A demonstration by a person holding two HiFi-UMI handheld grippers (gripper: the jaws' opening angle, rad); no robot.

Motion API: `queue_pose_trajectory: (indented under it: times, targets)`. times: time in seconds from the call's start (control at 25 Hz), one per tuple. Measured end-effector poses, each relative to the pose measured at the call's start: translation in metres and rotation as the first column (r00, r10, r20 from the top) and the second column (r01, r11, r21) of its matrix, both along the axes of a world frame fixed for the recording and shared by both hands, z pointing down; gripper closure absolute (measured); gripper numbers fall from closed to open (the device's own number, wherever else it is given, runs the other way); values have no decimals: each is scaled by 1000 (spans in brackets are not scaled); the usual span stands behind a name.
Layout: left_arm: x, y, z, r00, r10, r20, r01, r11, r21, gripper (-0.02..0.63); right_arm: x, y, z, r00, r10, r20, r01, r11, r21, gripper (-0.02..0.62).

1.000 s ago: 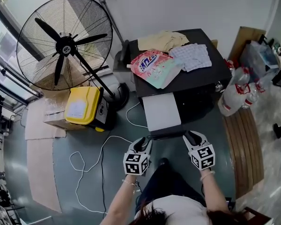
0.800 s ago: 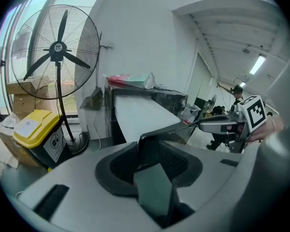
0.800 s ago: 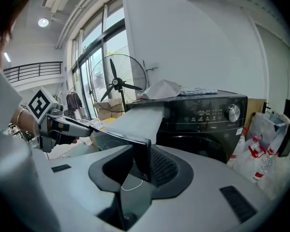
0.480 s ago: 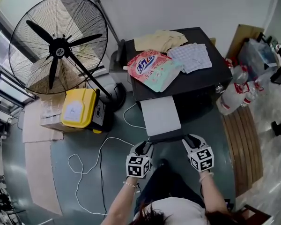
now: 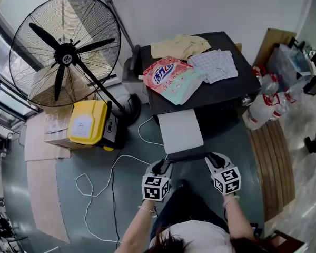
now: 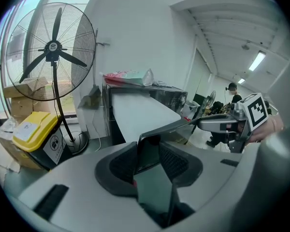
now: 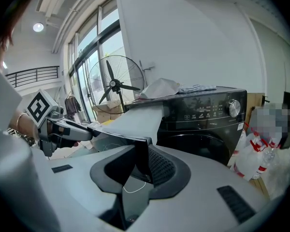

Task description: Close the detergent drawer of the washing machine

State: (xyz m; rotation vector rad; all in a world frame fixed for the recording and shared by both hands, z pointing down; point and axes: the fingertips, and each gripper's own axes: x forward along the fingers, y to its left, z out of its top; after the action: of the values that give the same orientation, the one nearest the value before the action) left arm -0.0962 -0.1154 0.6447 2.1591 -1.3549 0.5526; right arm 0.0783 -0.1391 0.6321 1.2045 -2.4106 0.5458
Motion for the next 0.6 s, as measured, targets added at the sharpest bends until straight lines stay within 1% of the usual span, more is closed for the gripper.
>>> queue_pose_trajectory:
  times: [0.12, 0.28, 0.48, 0.6]
  targets:
    - [2, -3, -4, 1000, 5, -2, -5, 1000, 14, 453, 2, -4, -5, 1000, 21, 15, -21, 1000, 18, 488]
    - [2, -5, -6, 1000, 10, 0, -10, 1000, 15, 453, 1, -7, -6, 1000, 20, 14, -20, 1000, 10, 486]
    - [0, -14, -7, 1000, -2, -2, 2, 1000, 23, 453, 0, -15, -6, 998, 61, 27, -62, 998, 20, 488]
    - [-2, -22, -7, 1000, 4, 1, -4, 1000, 20, 453, -3, -23, -7, 997, 69, 23, -70, 997, 19, 488]
